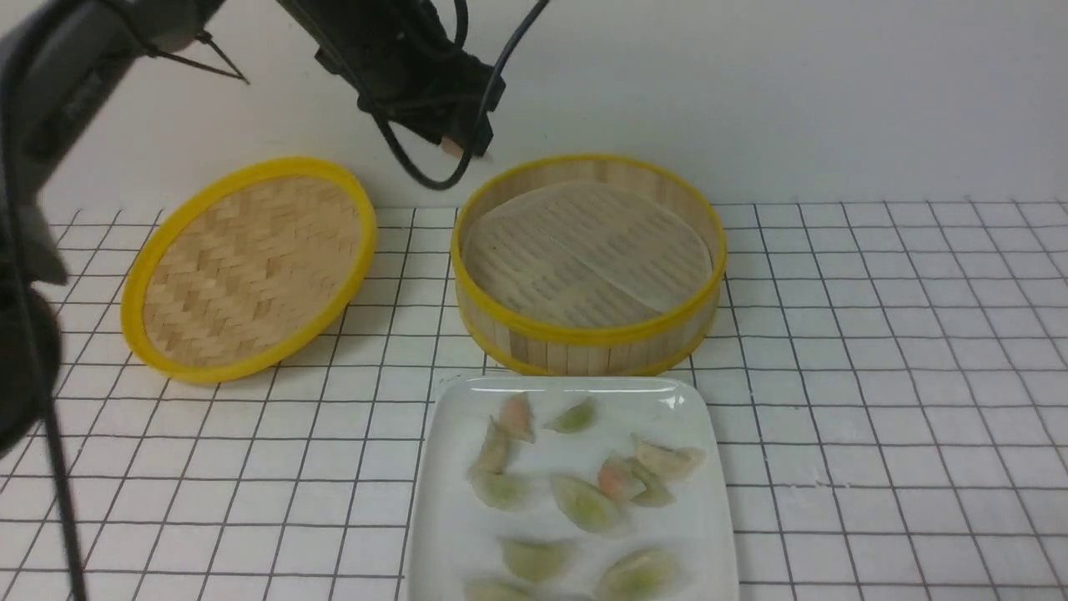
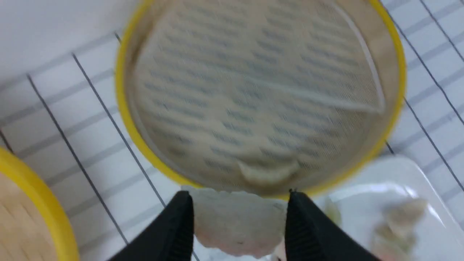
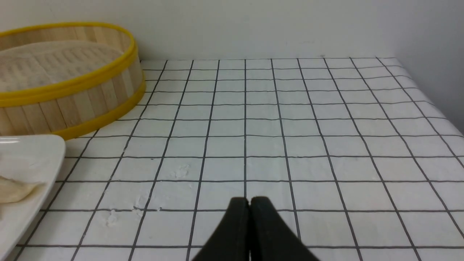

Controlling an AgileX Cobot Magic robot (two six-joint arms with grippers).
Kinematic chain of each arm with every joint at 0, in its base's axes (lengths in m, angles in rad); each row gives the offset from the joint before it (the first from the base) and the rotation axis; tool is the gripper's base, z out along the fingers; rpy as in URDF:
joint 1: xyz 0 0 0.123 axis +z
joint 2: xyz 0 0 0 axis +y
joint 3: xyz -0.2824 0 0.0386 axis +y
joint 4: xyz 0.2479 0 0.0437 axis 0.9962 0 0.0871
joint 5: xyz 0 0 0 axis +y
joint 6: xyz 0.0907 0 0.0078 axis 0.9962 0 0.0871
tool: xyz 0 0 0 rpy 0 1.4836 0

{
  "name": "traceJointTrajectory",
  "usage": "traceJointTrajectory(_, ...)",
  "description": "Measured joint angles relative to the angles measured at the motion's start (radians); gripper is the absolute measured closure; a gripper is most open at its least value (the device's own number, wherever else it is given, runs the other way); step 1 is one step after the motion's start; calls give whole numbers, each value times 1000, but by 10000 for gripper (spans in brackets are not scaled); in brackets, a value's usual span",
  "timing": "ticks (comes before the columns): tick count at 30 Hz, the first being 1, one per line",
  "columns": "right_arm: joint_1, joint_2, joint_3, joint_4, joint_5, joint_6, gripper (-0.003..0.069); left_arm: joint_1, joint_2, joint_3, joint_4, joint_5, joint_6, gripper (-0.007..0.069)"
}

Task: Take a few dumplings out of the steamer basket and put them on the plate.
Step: Use the left arm to put the dumpling into the plate

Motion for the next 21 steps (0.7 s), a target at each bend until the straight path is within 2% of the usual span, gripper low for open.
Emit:
traceJointTrajectory(4, 0, 0, 0, 0, 0, 0, 667, -80, -174, 360, -51, -14, 26, 335)
traceJointTrajectory(8, 0, 0, 0, 0, 0, 0, 667, -167, -201, 575, -79, -163, 61, 335)
traceJointTrajectory(10, 0, 0, 0, 0, 0, 0, 667, -209, -179, 628, -72, -238, 72, 335)
traceJointTrajectory(16, 0, 0, 0, 0, 0, 0, 667, -259, -103, 646, -41, -276, 62, 329)
traceJointTrajectory(18, 0, 0, 0, 0, 0, 0, 667, -263, -86, 646, -34, -251, 38, 283)
traceJointTrajectory(19, 0, 0, 0, 0, 0, 0, 667, -263, -80, 646, -29, -236, 22, 235)
traceJointTrajectory(20, 0, 0, 0, 0, 0, 0, 667, -263, -79, 646, -27, -231, 19, 228)
traceJointTrajectory(21, 0, 0, 0, 0, 0, 0, 667, -263, -78, 642, -20, -212, -5, 177)
